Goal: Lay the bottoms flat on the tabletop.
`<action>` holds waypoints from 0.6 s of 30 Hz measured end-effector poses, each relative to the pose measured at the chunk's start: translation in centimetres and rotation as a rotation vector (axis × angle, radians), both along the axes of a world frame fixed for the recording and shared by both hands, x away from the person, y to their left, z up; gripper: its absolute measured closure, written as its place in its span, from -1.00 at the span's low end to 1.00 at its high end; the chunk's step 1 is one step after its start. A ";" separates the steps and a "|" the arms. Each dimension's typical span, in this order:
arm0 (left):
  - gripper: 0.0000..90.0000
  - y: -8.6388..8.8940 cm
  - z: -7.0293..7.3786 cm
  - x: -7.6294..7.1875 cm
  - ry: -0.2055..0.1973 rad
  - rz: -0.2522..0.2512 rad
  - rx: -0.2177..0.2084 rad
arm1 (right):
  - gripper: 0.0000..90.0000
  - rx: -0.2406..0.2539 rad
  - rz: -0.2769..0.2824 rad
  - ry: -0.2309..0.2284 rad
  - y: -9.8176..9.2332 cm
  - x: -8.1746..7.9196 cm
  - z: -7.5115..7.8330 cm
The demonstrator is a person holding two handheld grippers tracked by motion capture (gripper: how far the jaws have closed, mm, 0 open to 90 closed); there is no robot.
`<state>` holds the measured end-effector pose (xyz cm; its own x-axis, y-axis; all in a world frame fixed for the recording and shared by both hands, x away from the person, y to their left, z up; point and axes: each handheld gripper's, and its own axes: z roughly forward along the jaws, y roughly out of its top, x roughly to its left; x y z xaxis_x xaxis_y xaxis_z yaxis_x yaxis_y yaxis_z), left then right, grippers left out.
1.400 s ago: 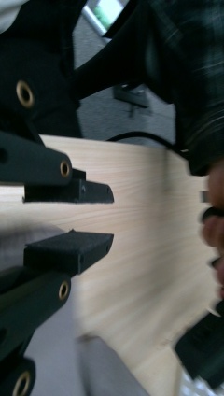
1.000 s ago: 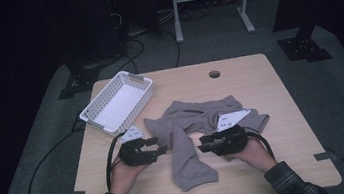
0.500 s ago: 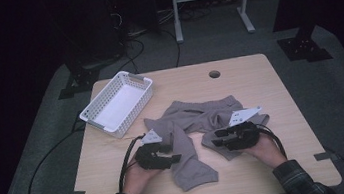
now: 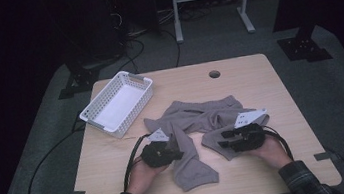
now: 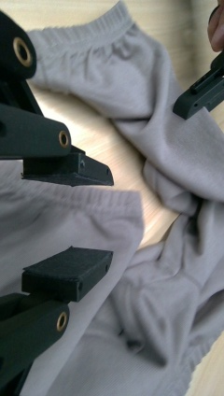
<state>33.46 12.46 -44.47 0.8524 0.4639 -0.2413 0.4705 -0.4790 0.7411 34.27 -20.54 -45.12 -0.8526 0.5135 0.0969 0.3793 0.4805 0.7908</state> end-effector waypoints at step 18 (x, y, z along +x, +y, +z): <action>0.98 10.9 2.5 -1.2 -0.082 0.202 0.083 | 0.22 -0.001 0.074 -0.026 3.0 -0.6 0.2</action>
